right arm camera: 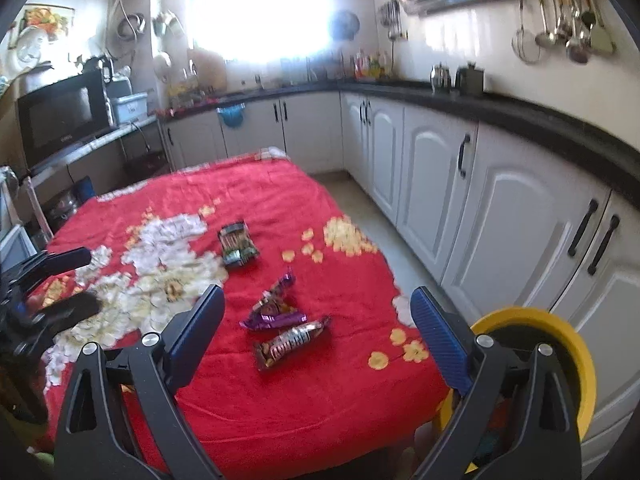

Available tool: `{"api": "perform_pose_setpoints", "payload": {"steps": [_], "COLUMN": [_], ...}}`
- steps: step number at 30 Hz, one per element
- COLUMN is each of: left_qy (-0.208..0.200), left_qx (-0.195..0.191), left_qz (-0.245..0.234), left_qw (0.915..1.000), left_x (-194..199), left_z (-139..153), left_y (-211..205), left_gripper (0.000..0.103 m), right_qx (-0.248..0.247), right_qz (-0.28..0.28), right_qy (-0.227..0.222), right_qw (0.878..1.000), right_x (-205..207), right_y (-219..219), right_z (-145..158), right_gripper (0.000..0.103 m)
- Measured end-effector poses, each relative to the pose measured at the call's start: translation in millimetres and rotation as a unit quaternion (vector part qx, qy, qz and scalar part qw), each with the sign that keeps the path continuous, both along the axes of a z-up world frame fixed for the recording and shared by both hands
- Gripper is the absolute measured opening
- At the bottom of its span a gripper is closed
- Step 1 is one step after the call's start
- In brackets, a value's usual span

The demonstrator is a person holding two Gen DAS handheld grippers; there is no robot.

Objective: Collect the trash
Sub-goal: 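Move both open tools back from the bin to the table, then grasp the orange-purple snack bag with the left tool while the right tool grasps the brown chocolate bar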

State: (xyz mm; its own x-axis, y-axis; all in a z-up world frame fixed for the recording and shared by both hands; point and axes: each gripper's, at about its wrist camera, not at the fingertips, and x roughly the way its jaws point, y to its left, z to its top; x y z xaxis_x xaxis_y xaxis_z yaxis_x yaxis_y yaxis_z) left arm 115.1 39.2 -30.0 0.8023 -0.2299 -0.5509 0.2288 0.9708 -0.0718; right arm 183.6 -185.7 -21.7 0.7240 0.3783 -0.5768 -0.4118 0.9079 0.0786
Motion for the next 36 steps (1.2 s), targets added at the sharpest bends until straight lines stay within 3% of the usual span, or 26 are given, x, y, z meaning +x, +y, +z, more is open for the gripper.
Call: {"api": "perform_pose_setpoints", "payload": {"steps": [4,8,14,18,22,31,32,36], "left_qy": [0.037,0.072,0.115,0.127,0.148,0.164,0.164,0.163], "left_qx": [-0.018,0.019,0.000,0.003,0.016,0.045,0.048,0.058], "left_qz": [-0.057,-0.085,-0.104,-0.115,-0.123,-0.134,-0.134,-0.140], "left_qw": [0.9976,0.9936,0.9879,0.9853,0.9813,0.9763,0.9762,0.9750], "left_x": [-1,-4,-1,2,5,1,1,-2], "left_z": [-22,-44,-69,-74,-83,-89,-89,-88], "left_y": [8,7,10,6,1,-8,-8,-14], "left_gripper": [0.092,0.085,0.082,0.073,0.058,0.030,0.022,0.021], "right_qx": [-0.003,-0.001,0.015,0.020,0.021,0.031,0.030,0.028], "right_qz": [0.003,0.007,0.006,0.005,0.004,0.003,0.003,0.002], "right_qy": [0.042,0.091,0.155,0.168,0.170,0.168,0.166,0.151], "right_qw": [0.999,0.996,0.988,0.986,0.985,0.985,0.986,0.988], "right_x": [17,33,50,56,58,54,53,48], "right_y": [7,15,28,34,33,21,20,15], "right_z": [-24,-50,-81,-90,-93,-92,-91,-84], "right_gripper": [0.084,0.074,0.059,0.050,0.035,0.026,0.025,0.023]}}
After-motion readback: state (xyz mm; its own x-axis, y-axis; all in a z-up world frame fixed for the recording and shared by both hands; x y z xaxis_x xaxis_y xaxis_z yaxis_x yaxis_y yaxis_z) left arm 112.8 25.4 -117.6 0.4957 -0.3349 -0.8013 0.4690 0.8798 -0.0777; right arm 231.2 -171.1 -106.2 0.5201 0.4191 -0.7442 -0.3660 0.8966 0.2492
